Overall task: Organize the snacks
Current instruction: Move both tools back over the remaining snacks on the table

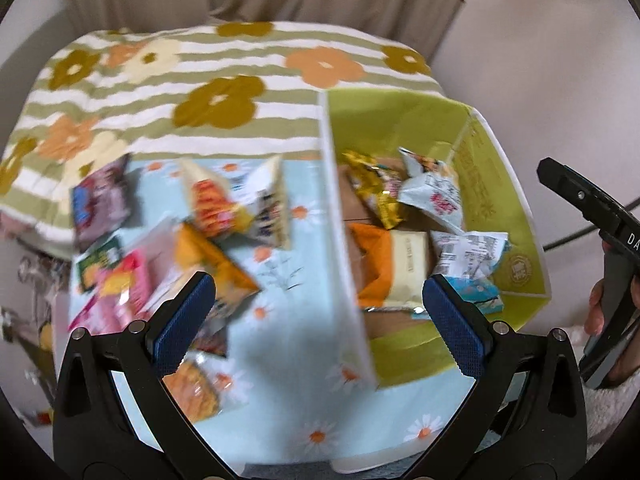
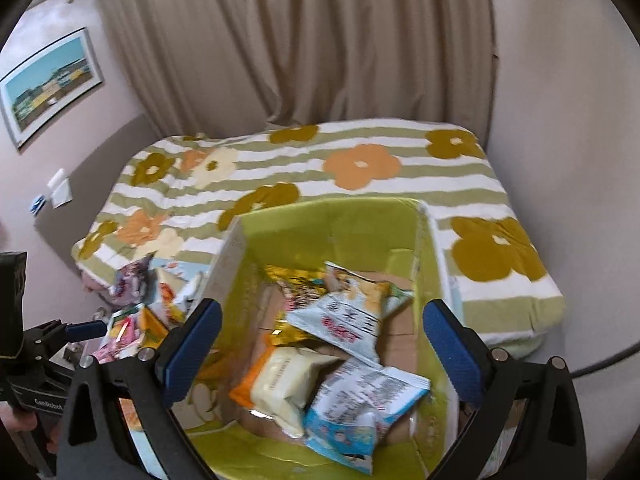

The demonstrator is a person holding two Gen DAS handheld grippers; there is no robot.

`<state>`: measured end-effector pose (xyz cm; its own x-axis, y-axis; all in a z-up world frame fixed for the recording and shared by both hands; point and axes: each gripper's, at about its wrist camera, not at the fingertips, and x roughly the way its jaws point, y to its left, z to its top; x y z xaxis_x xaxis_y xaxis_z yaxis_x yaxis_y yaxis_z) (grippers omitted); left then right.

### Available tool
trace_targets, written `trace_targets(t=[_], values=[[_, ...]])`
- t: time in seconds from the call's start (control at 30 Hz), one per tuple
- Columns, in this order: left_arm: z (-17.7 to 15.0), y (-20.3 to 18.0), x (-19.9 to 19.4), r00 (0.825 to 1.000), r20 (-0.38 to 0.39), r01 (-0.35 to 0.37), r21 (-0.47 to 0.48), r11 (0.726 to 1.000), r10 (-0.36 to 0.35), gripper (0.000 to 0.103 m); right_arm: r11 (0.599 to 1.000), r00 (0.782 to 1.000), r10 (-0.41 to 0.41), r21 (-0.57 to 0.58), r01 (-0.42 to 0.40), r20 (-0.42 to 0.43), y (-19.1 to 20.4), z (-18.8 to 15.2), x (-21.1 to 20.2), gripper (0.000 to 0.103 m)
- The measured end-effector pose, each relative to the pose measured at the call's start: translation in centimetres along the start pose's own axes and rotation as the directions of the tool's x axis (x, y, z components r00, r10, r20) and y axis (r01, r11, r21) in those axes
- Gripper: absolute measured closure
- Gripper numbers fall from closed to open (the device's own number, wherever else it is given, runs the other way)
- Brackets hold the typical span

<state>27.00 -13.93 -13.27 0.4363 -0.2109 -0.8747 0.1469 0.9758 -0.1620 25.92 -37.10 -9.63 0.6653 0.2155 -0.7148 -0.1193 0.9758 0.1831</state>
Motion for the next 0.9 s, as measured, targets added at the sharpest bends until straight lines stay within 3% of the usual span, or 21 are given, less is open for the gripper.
trace_targets(t=[0.17, 0.47, 0.7, 0.9], values=[[-1.9, 3.8, -3.8, 0.997, 0.044, -0.067, -0.077, 0.995, 0.071, 0.000, 0.997, 0.998, 0.070, -0.043, -0.070, 0.000, 3.2, 0.0, -0.4, 0.003], [-5.5, 11.7, -8.4, 0.986, 0.086, -0.130, -0.162, 0.978, 0.146, 0.000, 0.980, 0.992, 0.125, -0.161, -0.120, 0.018, 10.8, -0.7, -0.7, 0.003], [-8.0, 17.6, -9.6, 0.990, 0.070, -0.107, -0.164, 0.981, 0.119, 0.000, 0.977, 0.985, 0.168, -0.126, -0.171, -0.033, 16.9, -2.9, 0.5, 0.003], [-8.5, 21.5, -9.0, 0.997, 0.049, -0.058, -0.126, 0.990, 0.065, 0.000, 0.982, 0.977, 0.188, -0.017, -0.191, -0.102, 20.7, -5.1, 2.8, 0.003]])
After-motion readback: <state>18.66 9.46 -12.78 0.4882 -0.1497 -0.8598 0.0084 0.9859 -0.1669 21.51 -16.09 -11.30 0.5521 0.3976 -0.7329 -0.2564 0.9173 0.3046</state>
